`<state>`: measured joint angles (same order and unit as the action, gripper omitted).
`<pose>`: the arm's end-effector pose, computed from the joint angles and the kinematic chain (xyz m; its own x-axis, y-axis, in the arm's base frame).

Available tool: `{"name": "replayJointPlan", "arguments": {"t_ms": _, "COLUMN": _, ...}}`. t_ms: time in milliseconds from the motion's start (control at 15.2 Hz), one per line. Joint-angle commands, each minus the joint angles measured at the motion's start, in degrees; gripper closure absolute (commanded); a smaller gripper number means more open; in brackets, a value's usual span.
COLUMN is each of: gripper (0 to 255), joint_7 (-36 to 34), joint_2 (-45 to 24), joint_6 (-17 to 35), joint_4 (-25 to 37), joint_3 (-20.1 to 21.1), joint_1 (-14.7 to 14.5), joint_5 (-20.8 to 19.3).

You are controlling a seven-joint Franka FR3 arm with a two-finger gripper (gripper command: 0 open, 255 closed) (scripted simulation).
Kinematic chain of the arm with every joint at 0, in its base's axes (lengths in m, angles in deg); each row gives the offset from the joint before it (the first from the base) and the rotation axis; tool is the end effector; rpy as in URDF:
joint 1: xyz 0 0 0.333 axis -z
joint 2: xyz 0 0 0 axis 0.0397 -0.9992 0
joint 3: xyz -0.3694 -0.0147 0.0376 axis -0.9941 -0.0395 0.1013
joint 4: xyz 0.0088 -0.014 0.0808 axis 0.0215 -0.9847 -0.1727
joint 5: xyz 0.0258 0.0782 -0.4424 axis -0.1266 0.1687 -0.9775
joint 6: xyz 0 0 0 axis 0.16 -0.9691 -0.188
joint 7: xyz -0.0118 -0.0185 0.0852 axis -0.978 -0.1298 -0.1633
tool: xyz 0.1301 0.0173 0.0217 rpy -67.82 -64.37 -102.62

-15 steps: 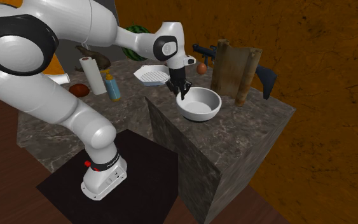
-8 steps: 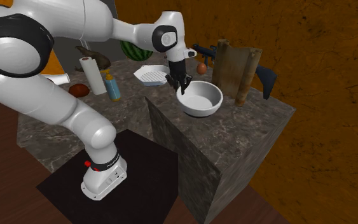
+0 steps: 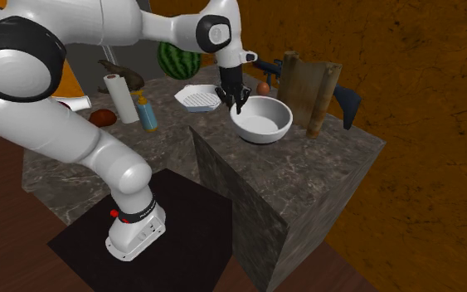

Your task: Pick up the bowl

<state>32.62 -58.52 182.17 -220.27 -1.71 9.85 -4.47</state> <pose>0.4205 -0.1791 0.5282 0.9959 0.0867 -0.0238 0.0890 -0.9887 0.1204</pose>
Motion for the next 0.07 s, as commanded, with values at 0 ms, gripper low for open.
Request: {"name": "replayJointPlan", "arguments": {"t_ms": 0, "gripper": 255, "joint_7": 0.1, "joint_2": 0.2, "joint_6": -0.5, "joint_4": 0.3, "joint_3": 0.0, "joint_1": 0.0, "joint_5": 0.0}}
